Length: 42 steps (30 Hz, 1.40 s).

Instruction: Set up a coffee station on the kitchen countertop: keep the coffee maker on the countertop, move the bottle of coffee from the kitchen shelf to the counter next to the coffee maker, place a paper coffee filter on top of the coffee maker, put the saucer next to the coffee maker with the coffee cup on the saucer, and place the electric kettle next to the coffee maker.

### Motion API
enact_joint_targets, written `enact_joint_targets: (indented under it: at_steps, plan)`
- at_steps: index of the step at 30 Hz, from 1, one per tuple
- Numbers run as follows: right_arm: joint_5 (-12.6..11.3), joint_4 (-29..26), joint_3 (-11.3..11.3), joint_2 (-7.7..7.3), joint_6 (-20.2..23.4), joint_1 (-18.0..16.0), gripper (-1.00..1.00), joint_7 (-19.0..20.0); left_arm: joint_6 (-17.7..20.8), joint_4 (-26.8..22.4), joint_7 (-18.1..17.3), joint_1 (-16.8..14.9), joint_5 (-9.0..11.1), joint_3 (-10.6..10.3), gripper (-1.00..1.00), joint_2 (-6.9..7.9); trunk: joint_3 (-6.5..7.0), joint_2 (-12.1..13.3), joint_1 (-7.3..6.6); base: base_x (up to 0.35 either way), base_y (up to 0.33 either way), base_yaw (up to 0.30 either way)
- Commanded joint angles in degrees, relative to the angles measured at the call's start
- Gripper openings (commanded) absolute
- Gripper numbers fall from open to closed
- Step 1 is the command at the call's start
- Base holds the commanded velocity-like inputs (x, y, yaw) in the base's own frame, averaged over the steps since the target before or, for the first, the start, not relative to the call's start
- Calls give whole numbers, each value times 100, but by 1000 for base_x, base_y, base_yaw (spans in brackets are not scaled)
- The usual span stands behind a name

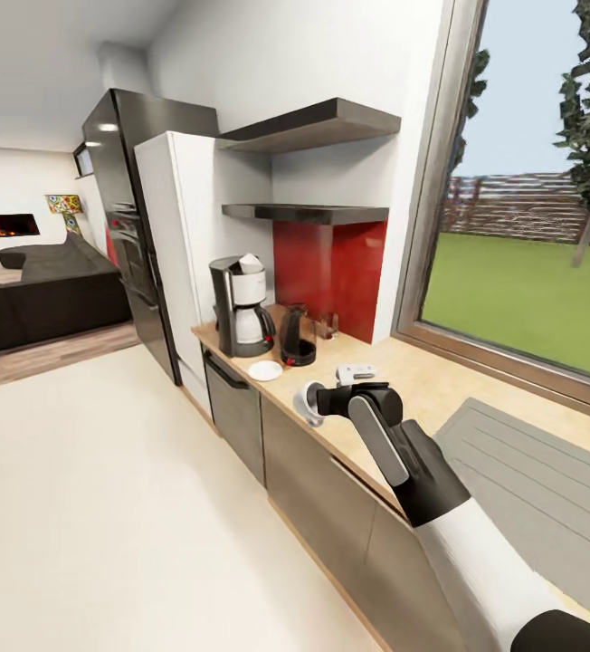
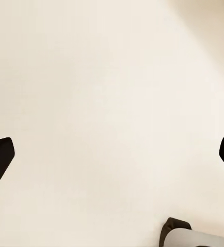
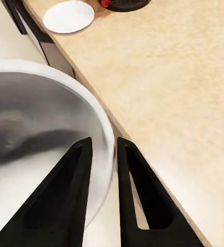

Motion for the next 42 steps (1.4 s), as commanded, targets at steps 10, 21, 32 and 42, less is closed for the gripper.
enact_joint_targets:
  at_steps: [10,21,32,42]
  plan:
    - [-57,-7,6,1,10,-8,-100,-59,-9,-4,-31,-2,-46,50,100,-2,-12,-12,6,151,309,0]
    - [-58,-19,6,1,10,-8,-100,-61,-9,-4,-31,-4,-46,56,100,-2,-12,-12,6,141,315,0]
    - [-60,-25,6,1,10,-8,-100,-61,-14,-4,-31,-4,-46,50,100,-2,-12,-12,6,145,315,0]
    - [-64,-25,6,8,10,-8,-100,-61,-16,-4,-31,-4,-48,50,100,-2,-12,-12,6,220,270,0]
